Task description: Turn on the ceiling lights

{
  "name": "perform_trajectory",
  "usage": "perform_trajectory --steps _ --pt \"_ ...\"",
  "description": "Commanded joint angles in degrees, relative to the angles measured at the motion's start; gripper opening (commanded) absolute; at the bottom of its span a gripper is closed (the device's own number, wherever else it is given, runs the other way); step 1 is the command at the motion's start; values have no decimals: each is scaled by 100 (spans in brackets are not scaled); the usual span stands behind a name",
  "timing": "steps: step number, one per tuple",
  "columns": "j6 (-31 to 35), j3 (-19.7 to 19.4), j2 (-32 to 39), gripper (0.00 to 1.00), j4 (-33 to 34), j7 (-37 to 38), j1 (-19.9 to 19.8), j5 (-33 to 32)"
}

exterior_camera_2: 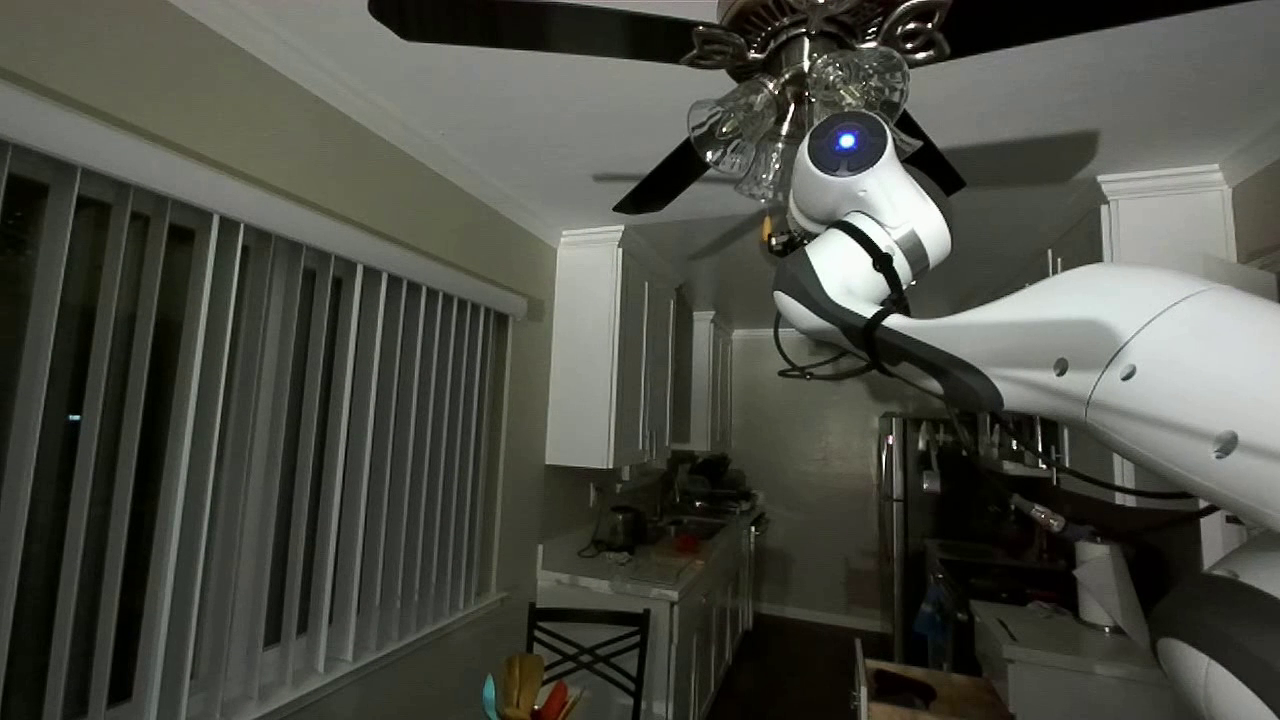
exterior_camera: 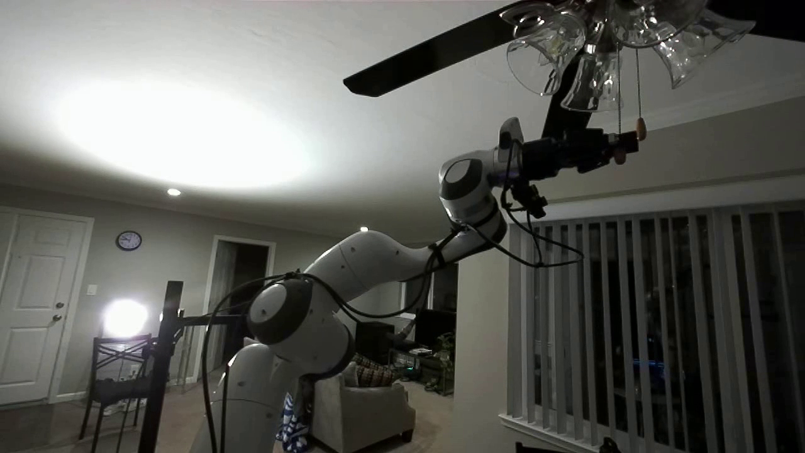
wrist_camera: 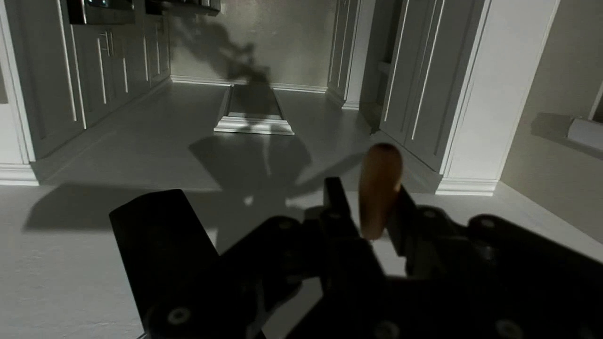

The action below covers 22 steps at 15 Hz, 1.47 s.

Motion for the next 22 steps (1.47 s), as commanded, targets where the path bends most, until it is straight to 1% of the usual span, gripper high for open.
perform_trajectory --steps 1,2,3,5,7,11,14,16,19,20,21,22 --pt "36 22 104 4 80 -96 78 106" --pt "40 22 103 4 85 -94 81 106" --pt "29 18 101 7 90 -89 80 105" --pt "2 26 105 7 68 -107 76 99" --pt "-181 21 56 8 39 -167 44 48" --pt "-460 79 121 8 -38 -429 193 62" --pt "-704 174 163 7 -238 -828 467 120" --pt "-688 170 204 7 -262 -1009 594 128" --pt "-577 -3 204 7 -240 -1030 731 81" --pt "-581 -62 199 14 -245 -1023 790 63" --pt "-570 -116 198 42 -266 -1010 852 51" --pt "-583 -159 199 44 -296 -998 915 38"
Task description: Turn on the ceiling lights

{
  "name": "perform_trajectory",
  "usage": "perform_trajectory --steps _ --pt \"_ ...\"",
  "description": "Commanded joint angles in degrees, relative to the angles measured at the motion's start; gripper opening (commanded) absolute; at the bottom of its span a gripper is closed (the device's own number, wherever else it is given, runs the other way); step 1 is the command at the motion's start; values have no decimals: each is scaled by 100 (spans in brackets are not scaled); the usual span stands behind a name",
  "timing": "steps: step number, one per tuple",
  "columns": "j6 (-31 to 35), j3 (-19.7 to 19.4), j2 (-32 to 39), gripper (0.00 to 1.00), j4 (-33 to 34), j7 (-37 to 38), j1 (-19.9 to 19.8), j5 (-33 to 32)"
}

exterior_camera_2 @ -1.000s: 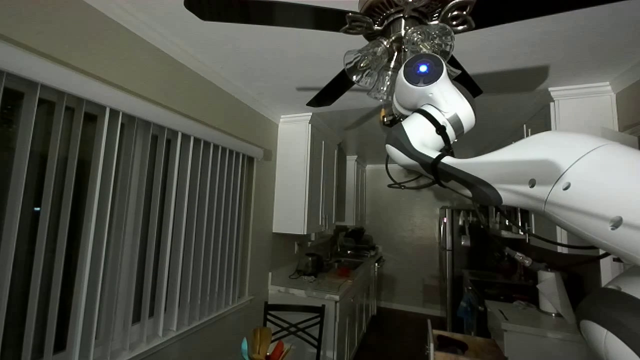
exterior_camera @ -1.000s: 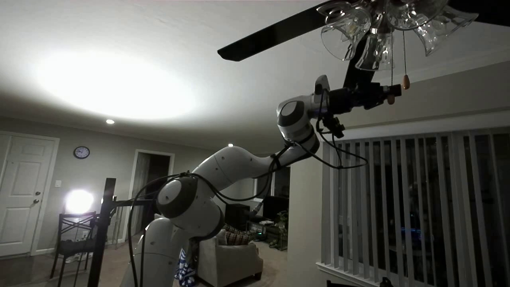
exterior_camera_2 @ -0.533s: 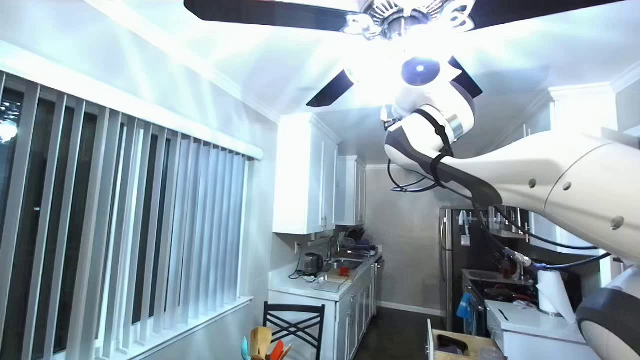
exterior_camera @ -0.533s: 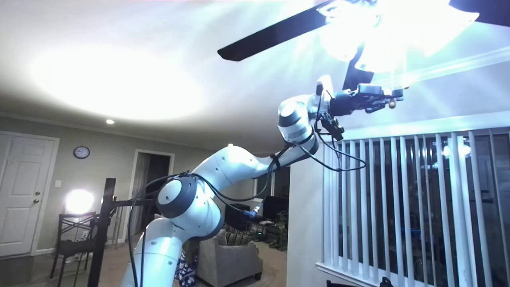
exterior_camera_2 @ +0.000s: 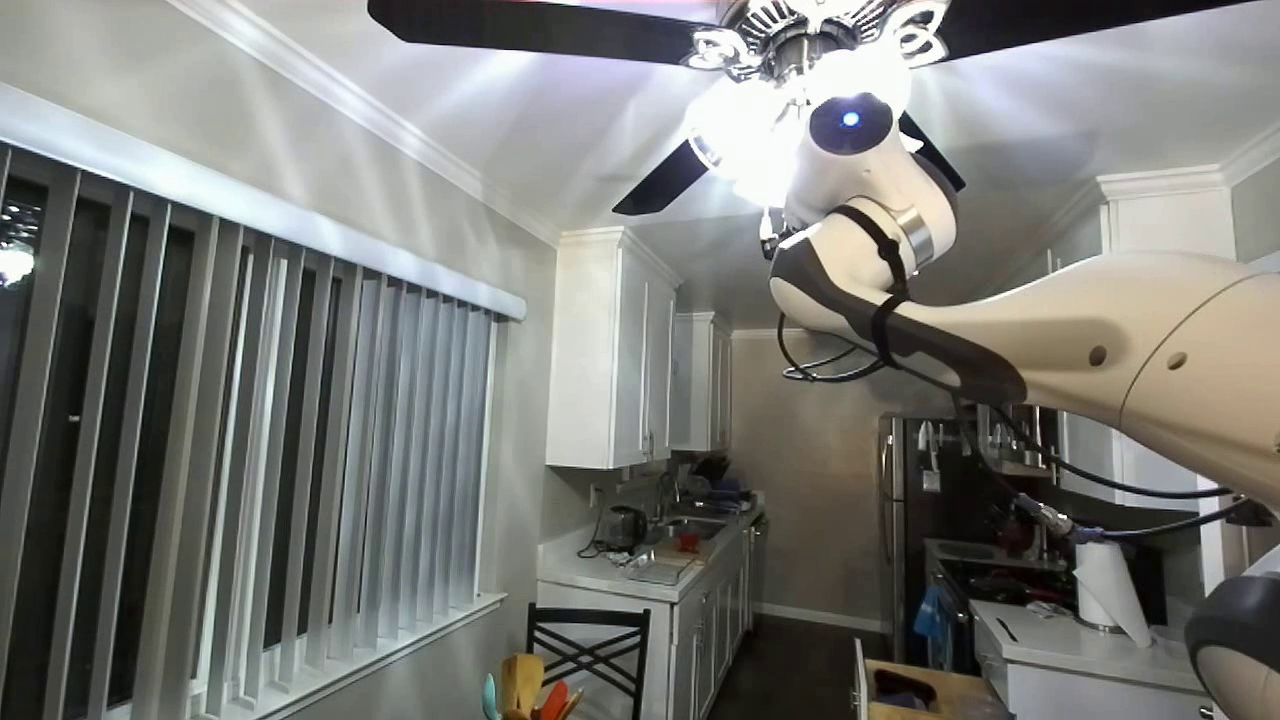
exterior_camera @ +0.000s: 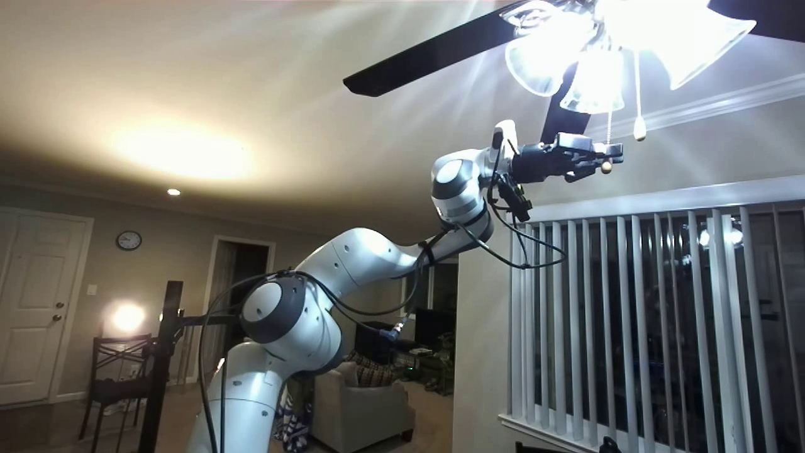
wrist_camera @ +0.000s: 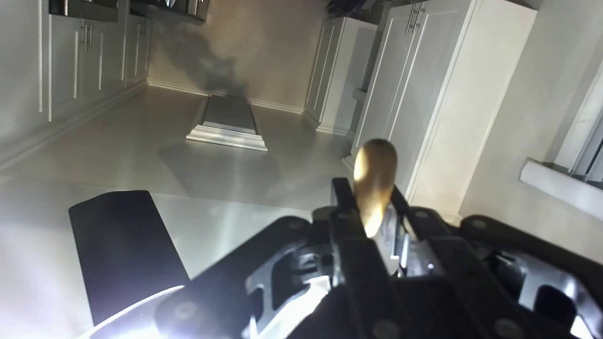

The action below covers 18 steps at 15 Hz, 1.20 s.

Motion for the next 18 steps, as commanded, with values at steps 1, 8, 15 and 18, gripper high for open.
perform_trajectory --steps 1,8,15,18 --pt "-245 -148 111 48 -342 -201 526 25" --pt "-395 -890 145 93 -991 -290 1727 -112" --pt "-301 -2049 167 100 -1742 -544 3542 -313" --pt "-336 -2245 193 100 -1823 -441 3957 -592"
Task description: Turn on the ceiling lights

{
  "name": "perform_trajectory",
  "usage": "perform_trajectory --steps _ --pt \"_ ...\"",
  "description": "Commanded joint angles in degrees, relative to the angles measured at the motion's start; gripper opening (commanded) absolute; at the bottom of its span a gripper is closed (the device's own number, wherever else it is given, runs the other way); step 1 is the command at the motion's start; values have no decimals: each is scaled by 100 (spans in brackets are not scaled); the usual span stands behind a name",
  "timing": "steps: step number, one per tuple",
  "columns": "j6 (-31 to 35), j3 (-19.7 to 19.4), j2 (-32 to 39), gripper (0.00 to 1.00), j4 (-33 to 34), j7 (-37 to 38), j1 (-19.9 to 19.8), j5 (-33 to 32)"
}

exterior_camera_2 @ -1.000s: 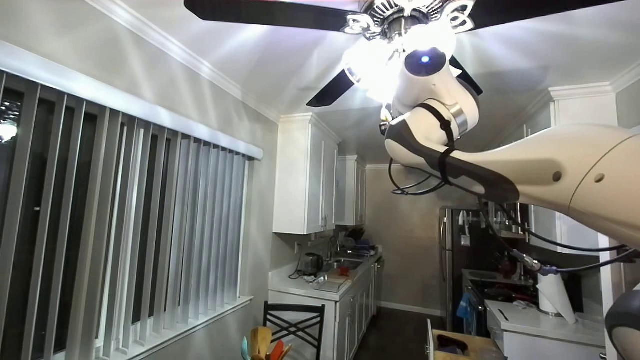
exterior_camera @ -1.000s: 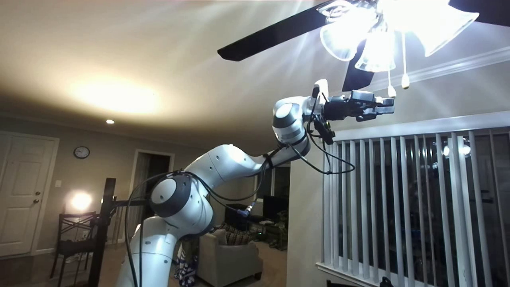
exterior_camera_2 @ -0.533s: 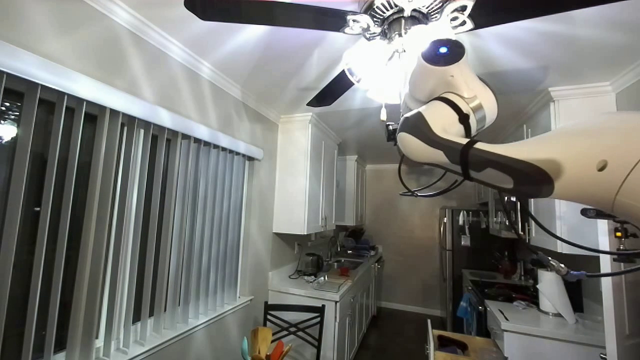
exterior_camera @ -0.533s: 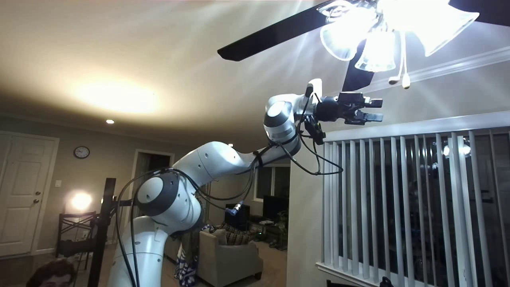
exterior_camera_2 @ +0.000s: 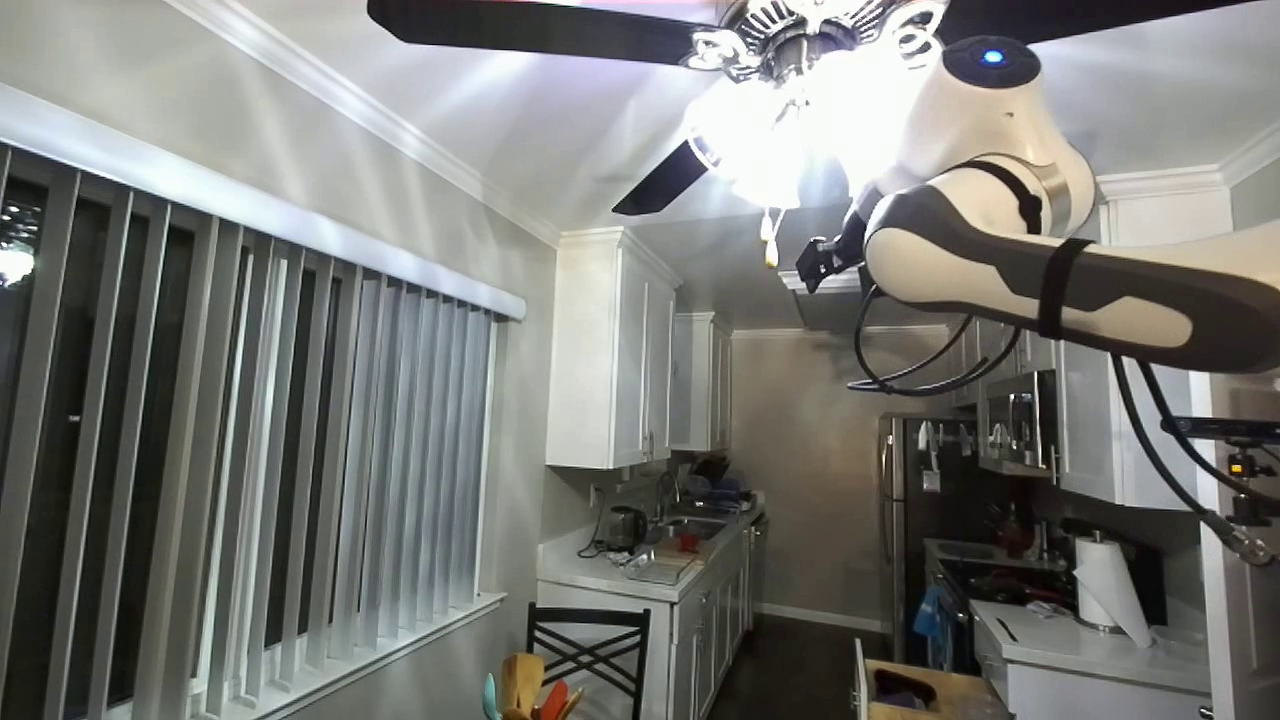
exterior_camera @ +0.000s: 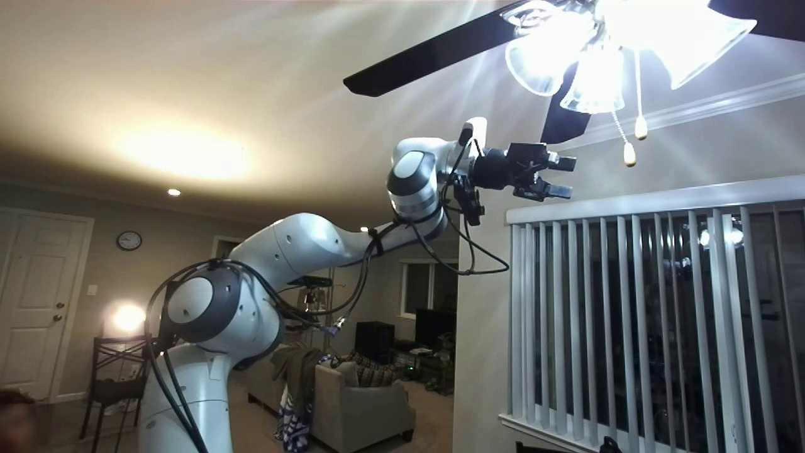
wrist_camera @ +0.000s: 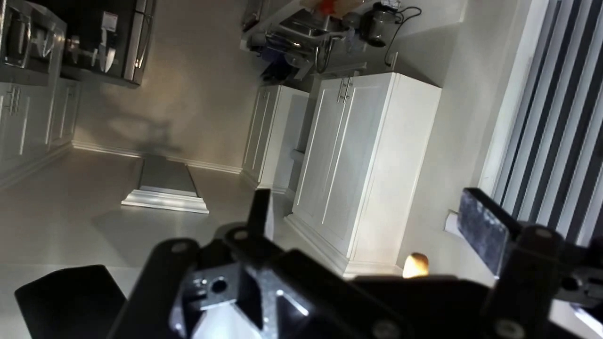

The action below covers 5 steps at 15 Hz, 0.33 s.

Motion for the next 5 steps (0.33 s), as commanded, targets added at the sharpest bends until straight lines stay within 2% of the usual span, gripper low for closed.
perform_trajectory --steps 1,5 --pt "-70 -39 223 100 52 273 360 -485" --pt "-71 0 269 100 60 290 347 -497"
